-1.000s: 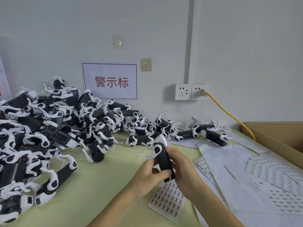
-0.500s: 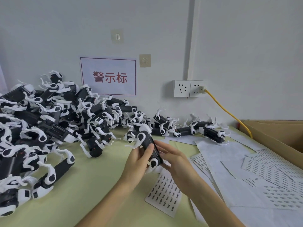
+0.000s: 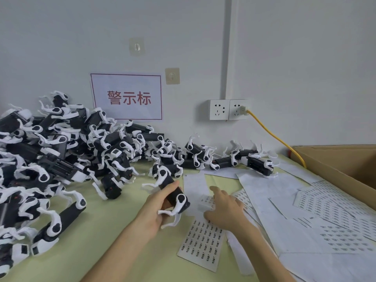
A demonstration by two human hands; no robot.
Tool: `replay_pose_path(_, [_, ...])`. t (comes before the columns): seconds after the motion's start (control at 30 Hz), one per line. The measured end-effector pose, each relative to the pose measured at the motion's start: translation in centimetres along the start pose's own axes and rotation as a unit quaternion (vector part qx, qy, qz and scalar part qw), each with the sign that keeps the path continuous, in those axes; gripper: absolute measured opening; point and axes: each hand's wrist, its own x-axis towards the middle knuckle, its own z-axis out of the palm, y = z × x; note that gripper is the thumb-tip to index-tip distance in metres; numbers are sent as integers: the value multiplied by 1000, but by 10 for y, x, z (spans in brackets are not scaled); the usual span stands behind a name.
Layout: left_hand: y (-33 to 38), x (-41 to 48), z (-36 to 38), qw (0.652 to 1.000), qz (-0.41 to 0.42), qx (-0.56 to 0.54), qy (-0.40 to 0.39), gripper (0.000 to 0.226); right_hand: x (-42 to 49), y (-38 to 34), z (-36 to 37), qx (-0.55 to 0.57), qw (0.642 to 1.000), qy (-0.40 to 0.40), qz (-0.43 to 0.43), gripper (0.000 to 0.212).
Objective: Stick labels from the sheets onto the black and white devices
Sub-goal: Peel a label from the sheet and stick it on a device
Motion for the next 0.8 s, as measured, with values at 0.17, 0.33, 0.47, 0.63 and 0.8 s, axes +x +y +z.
replay_pose_path(0.17, [4,1,-2,998,-15,-35,-46,32,-2,-2,-2,76,995,37,-46,72])
replay_pose_path(0.33, [3,-8,4,994,-64,-41,-84,28,-2,-8,1,165,980,67,-88,53])
replay_pose_path(0.47, [6,-11,5,993,-72,-54,-77,18,0,-6,6,119,988,48,-83,49])
replay_pose_path(0.63, [3,-4,0,994,-61,-72,-53,23,1,1,12,-26,999,19,-39,60])
replay_pose_path(0.8, [-4,-7,5,998,-47,-4,-38,20,-3,-6,13,23,996,34,-83,58])
